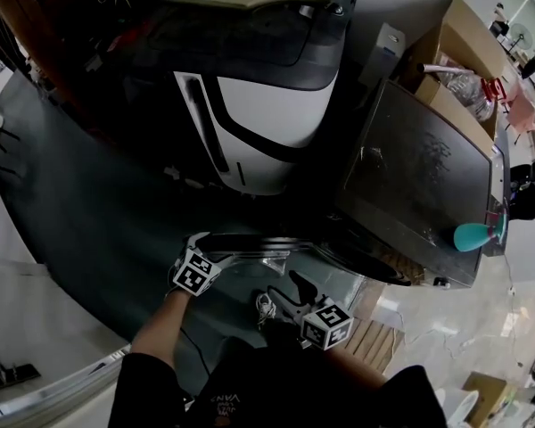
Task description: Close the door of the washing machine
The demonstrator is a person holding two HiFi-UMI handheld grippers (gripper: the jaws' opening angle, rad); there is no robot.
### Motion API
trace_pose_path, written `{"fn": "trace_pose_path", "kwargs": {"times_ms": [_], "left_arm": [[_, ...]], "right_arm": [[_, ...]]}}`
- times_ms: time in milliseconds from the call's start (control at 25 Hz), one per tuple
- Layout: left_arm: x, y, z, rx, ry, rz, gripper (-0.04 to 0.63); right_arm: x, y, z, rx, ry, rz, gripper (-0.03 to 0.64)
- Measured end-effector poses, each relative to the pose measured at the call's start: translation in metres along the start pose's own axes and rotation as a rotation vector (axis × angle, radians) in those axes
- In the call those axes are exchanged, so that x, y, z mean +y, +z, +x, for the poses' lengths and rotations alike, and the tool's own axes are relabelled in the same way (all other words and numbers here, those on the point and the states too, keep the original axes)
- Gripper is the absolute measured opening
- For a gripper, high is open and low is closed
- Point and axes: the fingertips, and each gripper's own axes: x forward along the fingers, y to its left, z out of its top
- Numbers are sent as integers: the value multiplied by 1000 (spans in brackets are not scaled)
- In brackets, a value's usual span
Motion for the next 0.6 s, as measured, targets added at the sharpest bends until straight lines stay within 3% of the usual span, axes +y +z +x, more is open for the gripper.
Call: {"fn": "trace_pose_path", "kwargs": {"times_ms": [160,360,440,600], "left_arm": [[4,-1,24,86,-50,56,365],[1,-21,35,278,-129,178,374],[0,-27,37,314,-147,220,383],[-4,-31,36,351,-174,233,384]], "right_arm": [[-17,-3,-6,13,-13,24,275],[-32,-6,-11,16,-38,54,275],[-35,-7,-15,11,-44,79,275],[-41,-12,-23,-9,-82,103,275]]}}
